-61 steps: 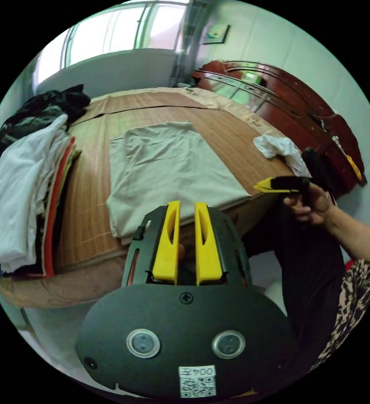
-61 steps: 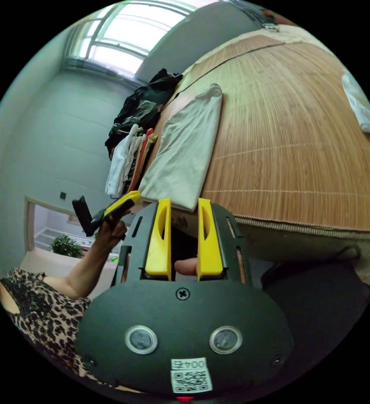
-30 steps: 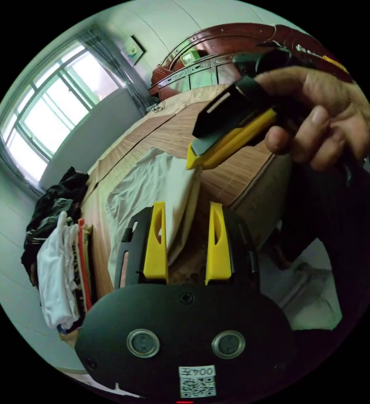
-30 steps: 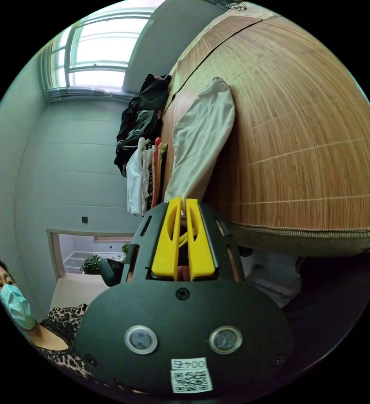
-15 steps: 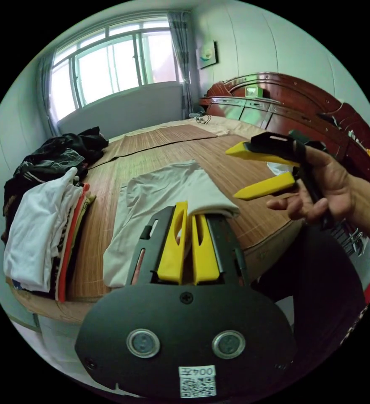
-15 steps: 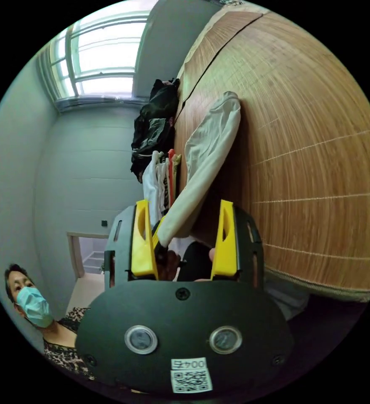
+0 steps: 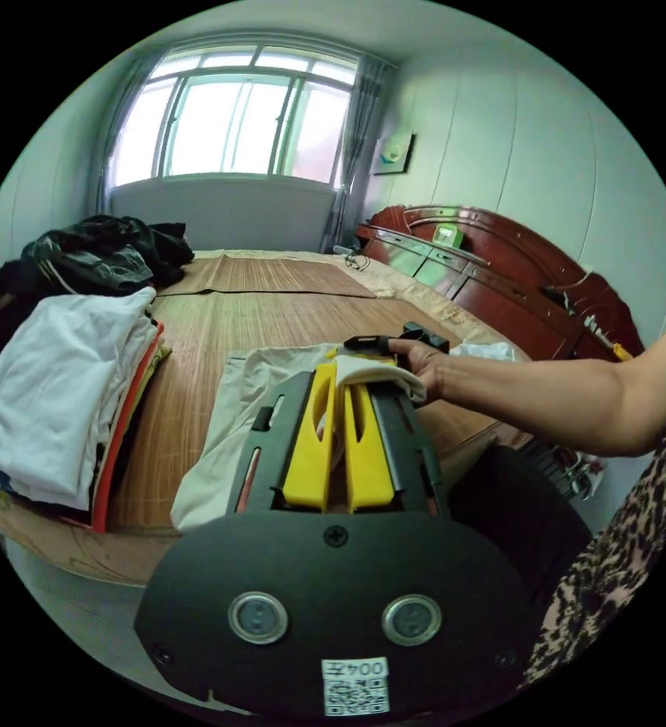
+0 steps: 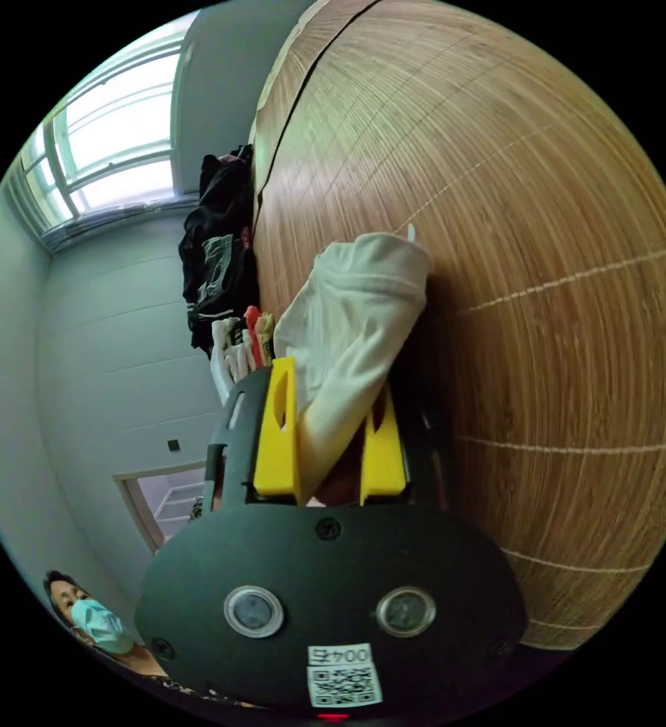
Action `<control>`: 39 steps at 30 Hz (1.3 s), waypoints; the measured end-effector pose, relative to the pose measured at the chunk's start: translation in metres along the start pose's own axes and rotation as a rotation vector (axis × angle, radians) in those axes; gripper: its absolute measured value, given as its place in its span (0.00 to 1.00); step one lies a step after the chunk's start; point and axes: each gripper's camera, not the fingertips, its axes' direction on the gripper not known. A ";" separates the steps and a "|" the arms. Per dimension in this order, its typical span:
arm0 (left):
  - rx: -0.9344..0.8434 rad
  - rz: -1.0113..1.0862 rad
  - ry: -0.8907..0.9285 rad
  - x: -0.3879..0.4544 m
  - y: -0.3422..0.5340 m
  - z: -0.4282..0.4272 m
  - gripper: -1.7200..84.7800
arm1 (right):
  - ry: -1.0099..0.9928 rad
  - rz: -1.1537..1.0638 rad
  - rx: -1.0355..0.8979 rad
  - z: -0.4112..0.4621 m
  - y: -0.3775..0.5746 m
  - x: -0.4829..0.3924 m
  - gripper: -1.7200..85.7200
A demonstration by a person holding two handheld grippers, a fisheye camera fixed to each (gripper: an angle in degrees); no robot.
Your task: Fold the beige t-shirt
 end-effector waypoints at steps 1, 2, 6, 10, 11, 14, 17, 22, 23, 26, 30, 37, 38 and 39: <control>0.012 -0.044 0.034 -0.012 -0.008 -0.010 0.02 | -0.011 0.006 -0.008 0.002 -0.003 -0.002 0.10; 0.018 -0.066 0.050 -0.018 -0.012 -0.015 0.02 | -0.076 0.005 -0.017 0.004 -0.008 -0.007 0.08; 0.103 -0.254 0.212 -0.066 -0.037 -0.050 0.02 | -0.223 -0.113 0.016 -0.003 -0.007 -0.065 0.06; 0.235 -0.398 0.372 -0.109 -0.068 -0.091 0.02 | -0.189 -0.246 -0.015 -0.008 -0.004 -0.147 0.06; 0.270 -0.421 0.396 -0.118 -0.078 -0.103 0.02 | -0.181 -0.284 -0.018 -0.009 -0.003 -0.177 0.06; 0.342 -0.439 0.432 -0.132 -0.103 -0.129 0.02 | -0.172 -0.381 -0.026 -0.007 0.000 -0.257 0.06; 0.439 -0.454 0.469 -0.154 -0.145 -0.171 0.02 | -0.169 -0.458 -0.045 0.006 0.002 -0.337 0.06; 0.516 -0.388 0.380 -0.196 -0.215 -0.246 0.02 | -0.124 -0.606 -0.119 0.064 0.000 -0.478 0.05; 0.520 -0.364 0.351 -0.200 -0.226 -0.259 0.02 | -0.120 -0.666 -0.134 0.083 0.001 -0.516 0.05; 0.526 -0.200 0.151 -0.207 -0.277 -0.323 0.02 | -0.168 -0.803 -0.162 0.131 0.007 -0.598 0.06; 0.476 0.071 -0.158 -0.170 -0.308 -0.362 0.02 | -0.220 -0.898 -0.192 0.194 0.010 -0.651 0.05; 0.222 0.097 -0.378 -0.115 -0.218 -0.199 0.02 | 0.009 -0.684 -0.293 0.291 -0.033 -0.560 0.05; 0.188 0.089 -0.386 -0.111 -0.209 -0.180 0.02 | 0.047 -0.609 -0.327 0.304 -0.042 -0.533 0.05; 0.118 0.073 -0.383 -0.103 -0.193 -0.145 0.02 | 0.065 -0.538 -0.343 0.312 -0.048 -0.510 0.06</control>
